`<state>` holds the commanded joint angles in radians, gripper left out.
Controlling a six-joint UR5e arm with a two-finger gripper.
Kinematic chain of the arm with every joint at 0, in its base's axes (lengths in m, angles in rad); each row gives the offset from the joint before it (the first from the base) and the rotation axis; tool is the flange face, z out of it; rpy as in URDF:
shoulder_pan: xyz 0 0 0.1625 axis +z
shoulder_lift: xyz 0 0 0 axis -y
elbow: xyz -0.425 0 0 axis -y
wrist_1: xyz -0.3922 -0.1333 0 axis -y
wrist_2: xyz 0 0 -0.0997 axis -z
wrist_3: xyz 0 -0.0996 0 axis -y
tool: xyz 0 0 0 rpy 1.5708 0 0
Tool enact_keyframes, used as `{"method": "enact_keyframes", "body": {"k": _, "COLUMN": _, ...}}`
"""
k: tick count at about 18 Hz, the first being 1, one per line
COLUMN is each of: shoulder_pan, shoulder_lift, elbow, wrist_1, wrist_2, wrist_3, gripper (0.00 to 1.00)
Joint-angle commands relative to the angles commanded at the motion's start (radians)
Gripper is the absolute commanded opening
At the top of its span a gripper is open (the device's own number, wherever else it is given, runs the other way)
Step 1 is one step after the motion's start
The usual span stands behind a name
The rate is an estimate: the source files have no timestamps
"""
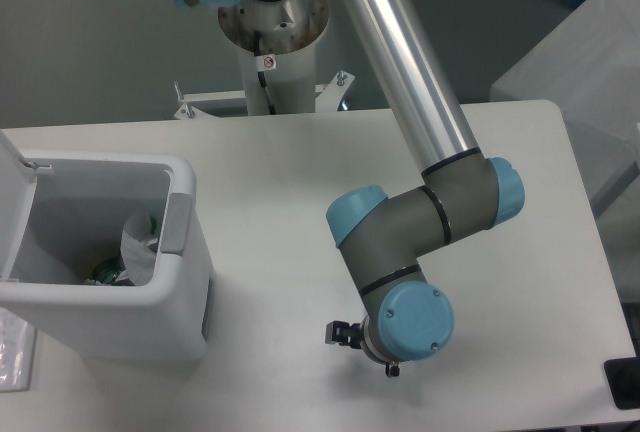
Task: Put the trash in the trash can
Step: 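Reorient the wrist and lower the gripper beside the bottle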
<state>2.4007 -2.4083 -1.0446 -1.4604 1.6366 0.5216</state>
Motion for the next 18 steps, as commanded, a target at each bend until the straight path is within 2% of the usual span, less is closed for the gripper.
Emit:
{"method": "enact_keyframes", "body": {"k": 4, "shoulder_pan": -0.009, "shoulder_lift": -0.006, "elbow": -0.008, "wrist_1": 0.006, "wrist_2": 0.020, "wrist_3": -0.002, "gripper": 0.98}}
{"method": "enact_keyframes", "body": {"k": 8, "shoulder_pan": -0.011, "shoulder_lift": -0.012, "elbow": -0.009, "wrist_1": 0.009, "wrist_2": 0.041, "wrist_3": -0.008, "gripper": 0.91}}
{"method": "enact_keyframes", "body": {"k": 14, "shoulder_pan": -0.015, "shoulder_lift": -0.011, "elbow": -0.015, "wrist_1": 0.009, "wrist_2": 0.045, "wrist_3": -0.012, "gripper": 0.66}}
{"method": "enact_keyframes", "body": {"k": 18, "shoulder_pan": -0.015, "shoulder_lift": -0.012, "elbow": -0.015, "wrist_1": 0.011, "wrist_2": 0.045, "wrist_3": -0.014, "gripper": 0.59}}
